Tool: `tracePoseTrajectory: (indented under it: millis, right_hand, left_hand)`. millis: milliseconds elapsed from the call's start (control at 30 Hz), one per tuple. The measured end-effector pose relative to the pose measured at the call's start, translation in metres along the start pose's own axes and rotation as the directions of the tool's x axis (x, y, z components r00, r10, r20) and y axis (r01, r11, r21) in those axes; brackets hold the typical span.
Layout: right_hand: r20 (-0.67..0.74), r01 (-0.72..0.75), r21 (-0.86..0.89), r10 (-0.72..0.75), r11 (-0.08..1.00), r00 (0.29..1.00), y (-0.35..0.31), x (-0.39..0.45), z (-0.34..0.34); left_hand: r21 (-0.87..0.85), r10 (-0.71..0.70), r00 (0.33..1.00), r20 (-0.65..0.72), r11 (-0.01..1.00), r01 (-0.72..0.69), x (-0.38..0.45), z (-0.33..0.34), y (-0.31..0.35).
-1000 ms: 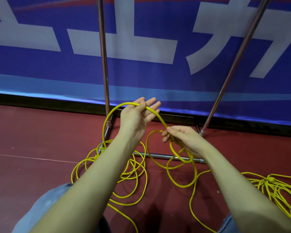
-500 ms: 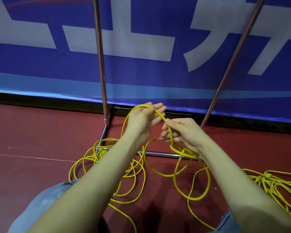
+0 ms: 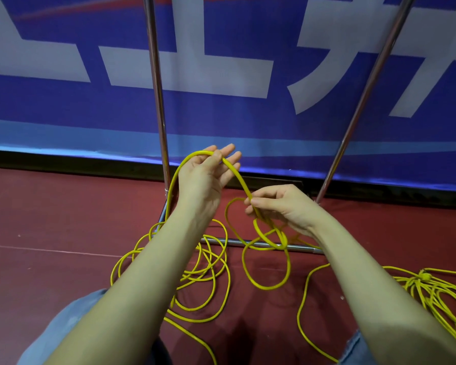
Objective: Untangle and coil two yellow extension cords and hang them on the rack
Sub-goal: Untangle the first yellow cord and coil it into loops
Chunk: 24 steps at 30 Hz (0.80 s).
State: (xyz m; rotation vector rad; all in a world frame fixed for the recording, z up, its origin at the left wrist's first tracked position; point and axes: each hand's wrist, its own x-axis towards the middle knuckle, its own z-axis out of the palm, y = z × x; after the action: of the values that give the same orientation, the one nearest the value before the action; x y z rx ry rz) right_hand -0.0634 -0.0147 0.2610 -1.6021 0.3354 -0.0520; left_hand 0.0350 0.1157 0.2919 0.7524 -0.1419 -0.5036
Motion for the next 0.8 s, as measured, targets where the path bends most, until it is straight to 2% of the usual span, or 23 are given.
tracePoseTrajectory:
  millis: [67,133,267,433,500,633,800]
  right_hand:
    - [-0.052,0.023,-0.034,-0.025,0.999,0.998,-0.001,-0.001,0.001]
    - [-0.101,0.020,-0.071,-0.028,0.997,0.995,-0.001,-0.001,0.002]
    - [-0.090,0.028,-0.013,-0.029,1.000,0.996,0.000,-0.004,0.002]
    - [-0.163,0.220,0.170,-0.193,0.961,0.968,0.002,-0.001,-0.006]
    - [-0.208,0.255,0.092,-0.232,0.962,0.950,0.009,0.003,-0.013]
    - [-0.259,0.103,-0.145,-0.138,0.984,0.956,0.037,0.012,-0.032]
    - [-0.208,-0.128,-0.196,0.087,0.972,0.974,0.063,0.008,-0.041]
  left_hand:
    - [-0.004,-0.009,1.000,0.006,1.000,0.009,0.002,-0.001,-0.005]
    - [0.065,-0.057,0.997,0.055,0.996,0.053,0.002,-0.001,-0.013]
    - [0.137,-0.081,0.994,0.075,0.988,0.070,-0.002,0.002,-0.020]
    - [0.091,-0.062,0.997,0.049,0.994,0.057,-0.003,0.003,-0.009]
    - [0.085,-0.067,0.997,0.041,0.994,0.063,-0.004,0.002,-0.007]
    - [0.130,-0.070,0.998,0.005,0.989,0.068,-0.003,-0.003,-0.002]
    - [0.167,-0.044,0.998,-0.038,0.985,0.049,0.006,-0.013,0.003]
